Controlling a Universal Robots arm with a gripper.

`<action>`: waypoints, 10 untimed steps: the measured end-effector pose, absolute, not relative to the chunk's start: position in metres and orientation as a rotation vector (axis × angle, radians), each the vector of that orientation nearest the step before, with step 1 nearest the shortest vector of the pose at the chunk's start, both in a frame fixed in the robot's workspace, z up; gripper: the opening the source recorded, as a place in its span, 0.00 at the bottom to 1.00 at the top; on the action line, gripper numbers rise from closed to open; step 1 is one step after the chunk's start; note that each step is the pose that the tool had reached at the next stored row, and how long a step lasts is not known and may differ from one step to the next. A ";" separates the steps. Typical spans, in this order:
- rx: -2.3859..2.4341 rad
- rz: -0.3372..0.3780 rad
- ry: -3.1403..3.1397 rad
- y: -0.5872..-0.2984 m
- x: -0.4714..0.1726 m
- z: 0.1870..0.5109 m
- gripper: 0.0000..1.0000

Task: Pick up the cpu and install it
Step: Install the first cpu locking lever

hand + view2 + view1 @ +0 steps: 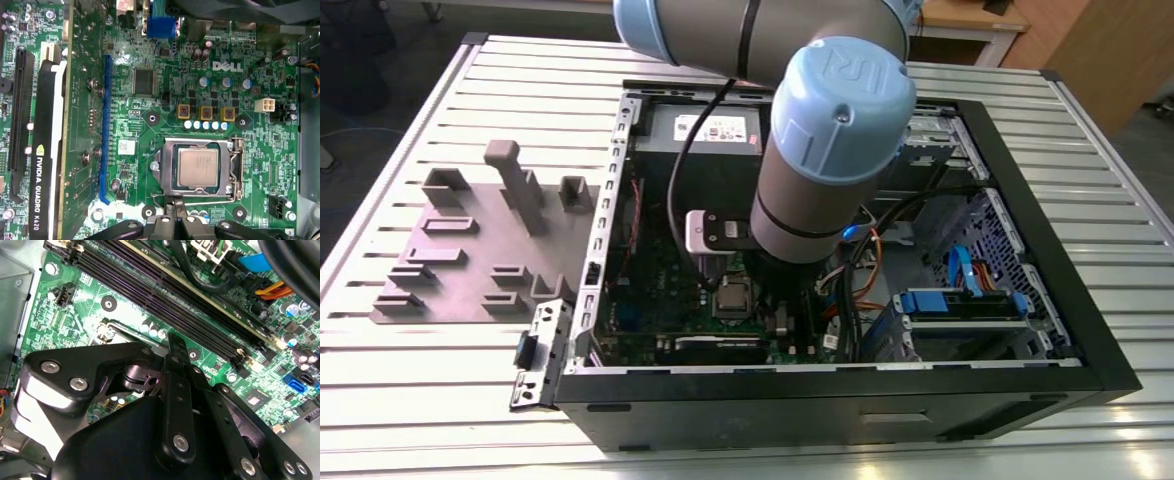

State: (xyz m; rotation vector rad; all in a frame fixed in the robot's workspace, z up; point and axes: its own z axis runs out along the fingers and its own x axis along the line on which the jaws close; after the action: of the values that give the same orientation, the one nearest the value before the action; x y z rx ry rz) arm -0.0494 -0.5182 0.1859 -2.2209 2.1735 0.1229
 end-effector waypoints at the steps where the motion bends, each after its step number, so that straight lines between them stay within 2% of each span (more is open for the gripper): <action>1: -2.221 0.123 2.173 -0.518 -0.050 0.186 0.11; 10: -2.221 0.123 2.173 -0.518 -0.057 0.186 0.11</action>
State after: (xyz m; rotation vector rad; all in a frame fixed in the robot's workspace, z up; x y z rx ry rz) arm -0.0565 -0.5182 0.1861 -2.2212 2.1733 0.1231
